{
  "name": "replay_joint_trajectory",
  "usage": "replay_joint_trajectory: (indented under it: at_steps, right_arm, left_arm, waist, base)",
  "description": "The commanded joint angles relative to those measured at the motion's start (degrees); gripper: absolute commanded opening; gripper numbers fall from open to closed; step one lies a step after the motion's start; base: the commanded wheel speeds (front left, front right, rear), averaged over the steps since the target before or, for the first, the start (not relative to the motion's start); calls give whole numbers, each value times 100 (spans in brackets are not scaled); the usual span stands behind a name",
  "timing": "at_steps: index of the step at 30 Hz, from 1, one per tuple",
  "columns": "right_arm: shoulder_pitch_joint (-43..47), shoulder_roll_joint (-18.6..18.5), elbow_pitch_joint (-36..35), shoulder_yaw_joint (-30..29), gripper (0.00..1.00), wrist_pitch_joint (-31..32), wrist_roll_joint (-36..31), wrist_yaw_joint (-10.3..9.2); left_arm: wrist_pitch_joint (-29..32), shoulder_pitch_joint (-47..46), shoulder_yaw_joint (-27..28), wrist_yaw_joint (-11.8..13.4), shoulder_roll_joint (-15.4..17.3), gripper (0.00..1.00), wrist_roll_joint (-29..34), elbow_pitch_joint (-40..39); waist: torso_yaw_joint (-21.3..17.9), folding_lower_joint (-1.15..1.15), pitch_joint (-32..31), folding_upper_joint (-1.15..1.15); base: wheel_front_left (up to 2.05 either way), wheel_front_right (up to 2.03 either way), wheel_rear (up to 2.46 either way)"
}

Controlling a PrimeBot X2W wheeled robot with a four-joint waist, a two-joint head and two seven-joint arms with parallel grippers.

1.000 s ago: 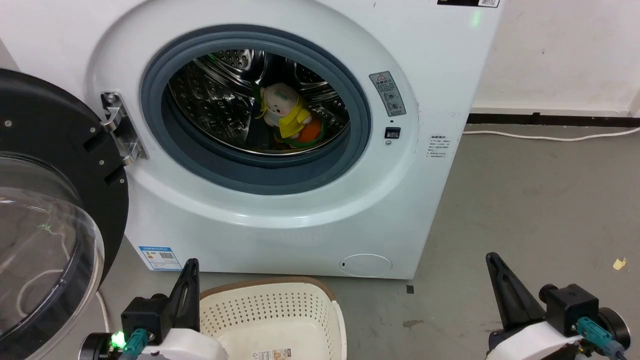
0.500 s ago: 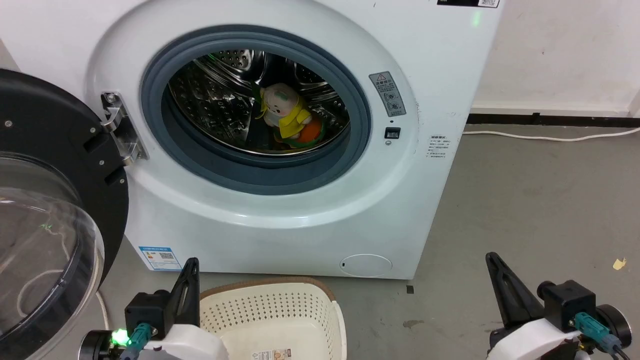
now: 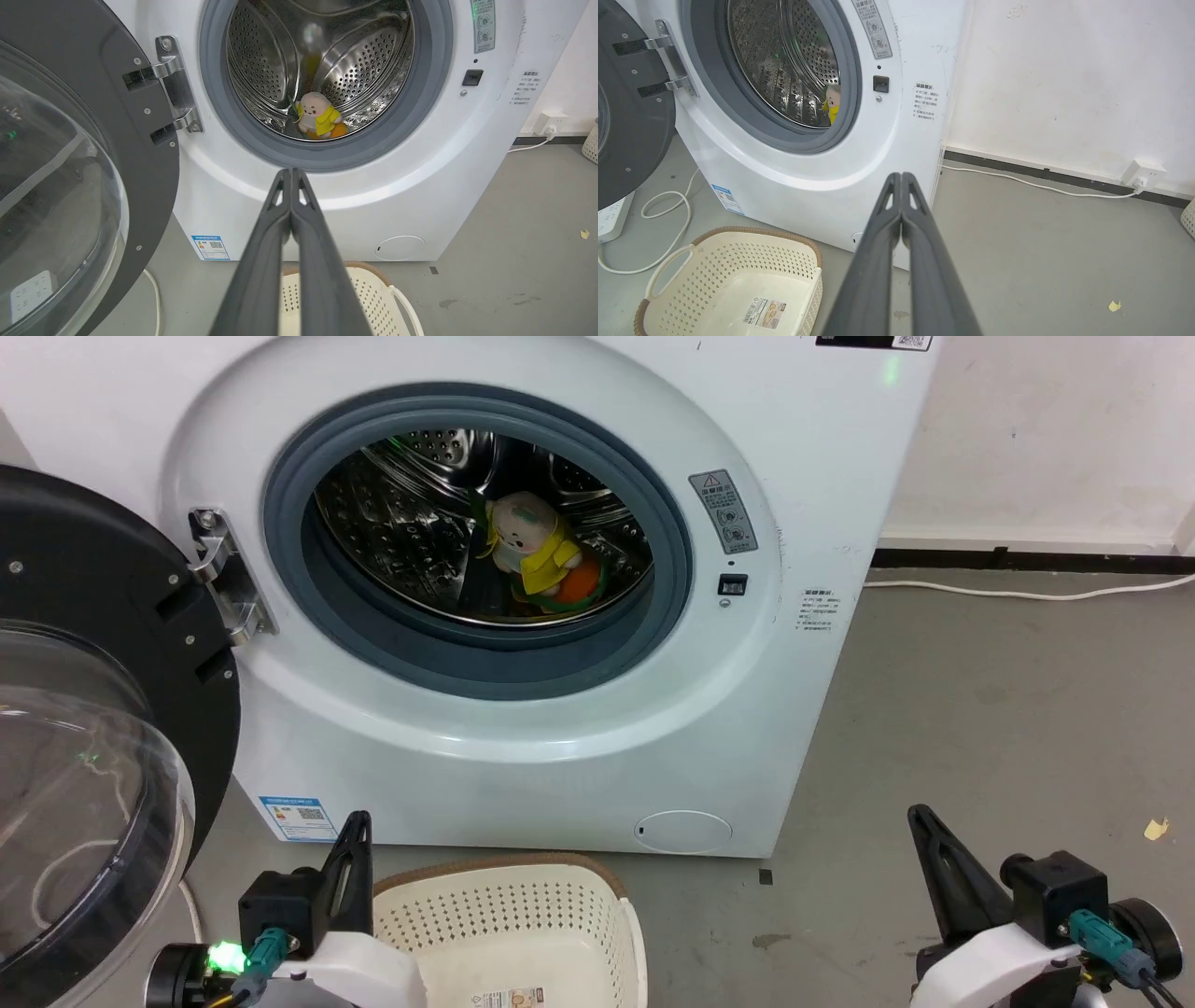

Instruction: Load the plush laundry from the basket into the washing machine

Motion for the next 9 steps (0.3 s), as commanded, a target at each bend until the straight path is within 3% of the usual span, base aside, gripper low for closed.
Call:
replay_joint_trajectory:
  at_steps: [1,9]
  right_arm:
    - [-72,10,-33,-20,0,50,-57,-5]
    - [-82,11,-38,-30,0,98,-86,-5]
  left_arm:
    - [48,-94,17,14,-9,0,67,-28]
    - [96,-112,20,17,-14,0,107,-32]
  waist:
    - [0,0,-1,0]
    - [-1,0,-2,0]
  base:
    - [0,0,0]
    - [0,0,0]
